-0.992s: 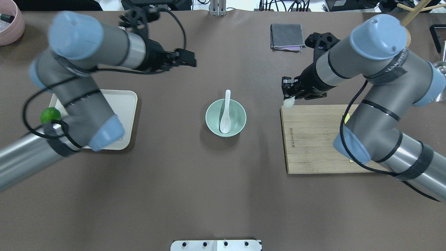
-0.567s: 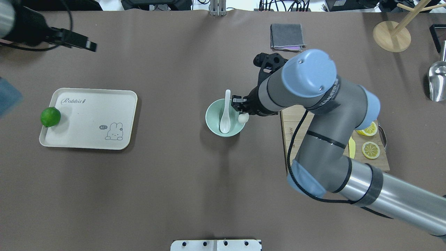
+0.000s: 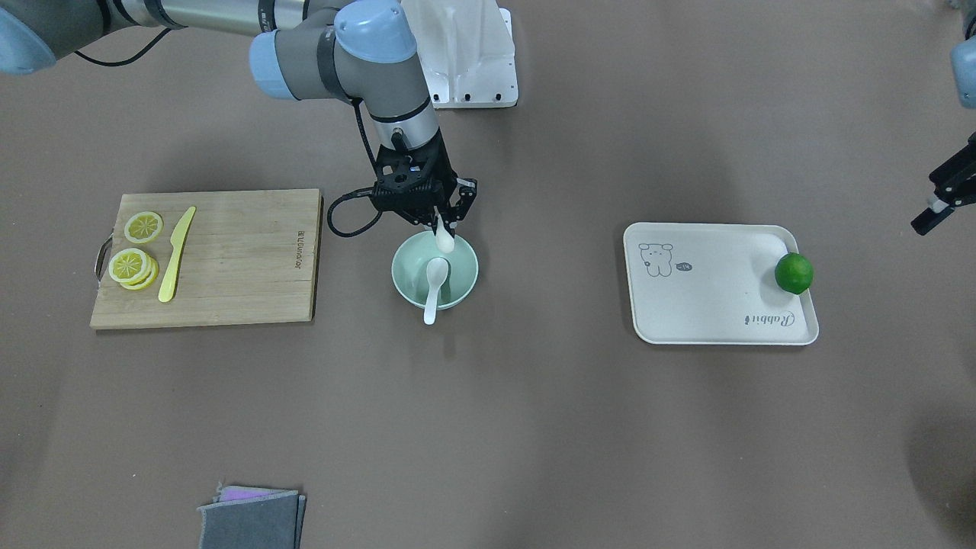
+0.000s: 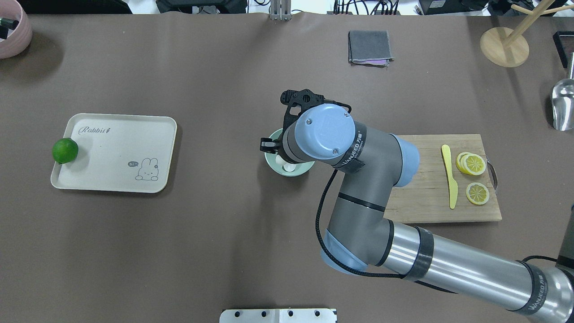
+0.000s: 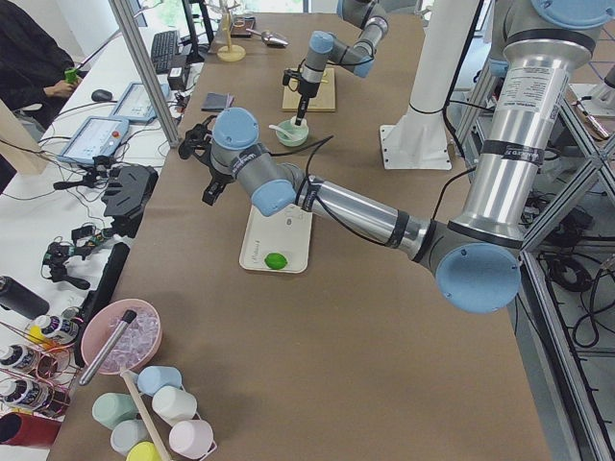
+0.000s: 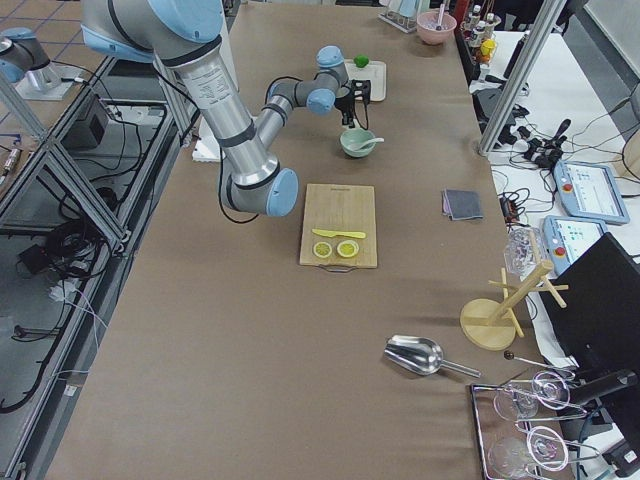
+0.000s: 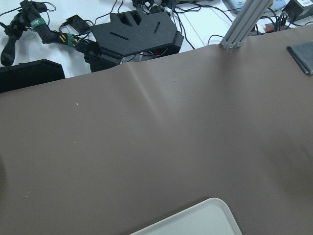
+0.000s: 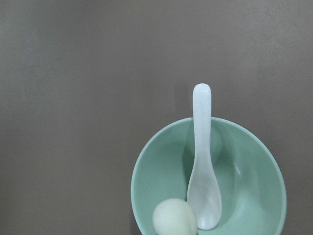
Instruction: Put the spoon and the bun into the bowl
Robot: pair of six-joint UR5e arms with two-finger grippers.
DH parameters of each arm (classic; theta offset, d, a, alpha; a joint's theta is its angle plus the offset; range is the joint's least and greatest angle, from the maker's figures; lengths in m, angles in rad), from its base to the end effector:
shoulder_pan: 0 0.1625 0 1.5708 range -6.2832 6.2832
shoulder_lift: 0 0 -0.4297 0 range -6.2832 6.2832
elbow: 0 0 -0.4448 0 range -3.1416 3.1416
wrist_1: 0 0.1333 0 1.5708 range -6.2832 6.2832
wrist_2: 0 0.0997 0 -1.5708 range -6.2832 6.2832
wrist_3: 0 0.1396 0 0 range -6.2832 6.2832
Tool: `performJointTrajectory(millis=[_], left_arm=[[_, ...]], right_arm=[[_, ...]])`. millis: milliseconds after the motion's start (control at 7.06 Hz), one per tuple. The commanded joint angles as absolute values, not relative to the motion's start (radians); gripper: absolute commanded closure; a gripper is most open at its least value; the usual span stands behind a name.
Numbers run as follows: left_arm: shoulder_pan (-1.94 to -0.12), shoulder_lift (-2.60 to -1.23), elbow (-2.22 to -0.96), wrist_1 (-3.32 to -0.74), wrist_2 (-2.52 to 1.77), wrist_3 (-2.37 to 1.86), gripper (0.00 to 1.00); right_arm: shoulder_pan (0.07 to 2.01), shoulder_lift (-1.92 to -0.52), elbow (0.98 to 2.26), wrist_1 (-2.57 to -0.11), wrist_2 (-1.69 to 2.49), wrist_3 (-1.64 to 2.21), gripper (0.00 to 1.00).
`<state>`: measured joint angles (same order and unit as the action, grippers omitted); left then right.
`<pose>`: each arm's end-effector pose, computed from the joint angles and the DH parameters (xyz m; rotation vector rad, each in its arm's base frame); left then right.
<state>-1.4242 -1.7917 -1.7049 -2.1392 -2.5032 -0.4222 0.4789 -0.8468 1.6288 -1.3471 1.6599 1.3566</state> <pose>0.0722 -0.6340 0.3978 0.5729 1.0604 0.1884 -0.6286 -0.4626 0.1612 0.2652 -0.9746 0.1971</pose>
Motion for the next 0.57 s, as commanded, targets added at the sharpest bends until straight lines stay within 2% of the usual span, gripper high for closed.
performJointTrajectory(millis=[0,142,283,425], left_arm=[[-1.427,-1.789,-1.689,-2.137,-2.502,-0.413,0.02],[-1.428,-1.789,-1.689,-2.137,-2.502,-0.413,0.02],[-1.427,-1.787,-1.687,-2.137,-2.5,-0.413,0.02],[-1.427,-1.787,-1.687,-2.137,-2.5,-0.413,0.01]], right_arm=[[0.486,-0.833,1.559,-1.292,1.617,1.356,1.0],[0.492,-0.831,1.559,-1.29,1.618,1.361,0.92],[0.494,-0.827,1.56,-1.289,1.62,1.379,0.01],[0.502,-0.827,1.563,-1.29,1.621,1.403,0.0]])
